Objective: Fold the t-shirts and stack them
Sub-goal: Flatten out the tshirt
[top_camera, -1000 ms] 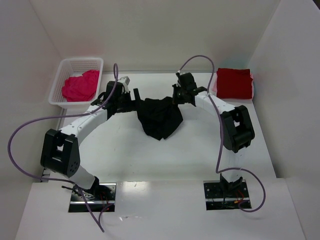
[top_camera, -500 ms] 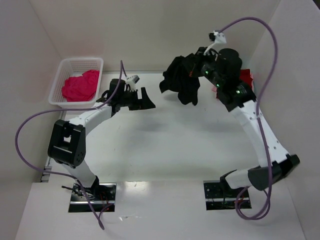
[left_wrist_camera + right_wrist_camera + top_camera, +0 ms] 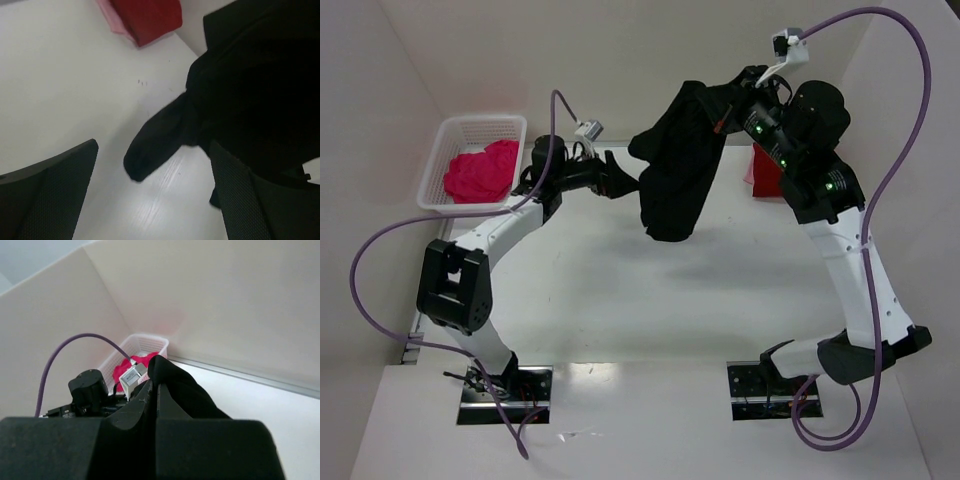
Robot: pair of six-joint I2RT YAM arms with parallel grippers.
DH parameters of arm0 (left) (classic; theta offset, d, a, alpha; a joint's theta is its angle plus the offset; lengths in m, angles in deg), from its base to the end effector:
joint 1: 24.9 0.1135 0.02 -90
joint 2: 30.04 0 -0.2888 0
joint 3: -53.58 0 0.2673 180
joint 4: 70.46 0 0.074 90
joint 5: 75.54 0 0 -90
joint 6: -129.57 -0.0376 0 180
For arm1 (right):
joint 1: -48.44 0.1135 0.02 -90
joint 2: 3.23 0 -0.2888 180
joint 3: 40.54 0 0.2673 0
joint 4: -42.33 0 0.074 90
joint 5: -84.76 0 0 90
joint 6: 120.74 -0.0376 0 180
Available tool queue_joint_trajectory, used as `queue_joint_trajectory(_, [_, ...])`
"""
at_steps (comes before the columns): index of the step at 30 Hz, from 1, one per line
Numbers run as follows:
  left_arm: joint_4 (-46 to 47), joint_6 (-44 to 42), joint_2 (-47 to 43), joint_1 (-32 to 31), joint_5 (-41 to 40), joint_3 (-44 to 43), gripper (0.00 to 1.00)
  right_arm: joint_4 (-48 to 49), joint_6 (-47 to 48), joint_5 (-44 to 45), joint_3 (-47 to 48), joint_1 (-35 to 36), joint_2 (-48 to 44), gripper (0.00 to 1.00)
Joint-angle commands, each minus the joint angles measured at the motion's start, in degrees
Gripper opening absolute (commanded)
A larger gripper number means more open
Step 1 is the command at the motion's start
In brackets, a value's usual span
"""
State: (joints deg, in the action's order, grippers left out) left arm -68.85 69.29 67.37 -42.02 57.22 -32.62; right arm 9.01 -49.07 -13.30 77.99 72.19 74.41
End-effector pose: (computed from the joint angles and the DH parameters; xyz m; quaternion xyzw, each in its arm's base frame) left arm 0.3935 -0.1479 0.3310 0.1558 0.7328 -0.4944 0.4409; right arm 0.2455 0.1138 0.5852 -0.0839 0.6540 0.3126 0.6837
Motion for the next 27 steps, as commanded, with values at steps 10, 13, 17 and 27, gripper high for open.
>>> queue_joint_trajectory(10, [6.5,-16.5,1.2,-7.4,5.0,-8.8,0.91,2.0,-2.3,-4.1,4.0,0.0,-1.4,0.0])
queue_joint_trajectory(13, [6.5,-15.9,2.5,-7.9,5.6,-9.4,0.71,2.0,-2.3,-3.3,2.7,0.0,-1.9,0.01])
queue_joint_trajectory(17, [4.8,-16.7,0.3,-7.9,1.0,-8.8,0.34,2.0,-0.5,0.4,1.5,0.0,-3.5,0.02])
queue_joint_trajectory(27, [3.2,-20.0,-16.9,-7.3,-15.2,-3.3,0.0,4.0,-2.9,16.0,-9.1,0.0,-8.4,0.04])
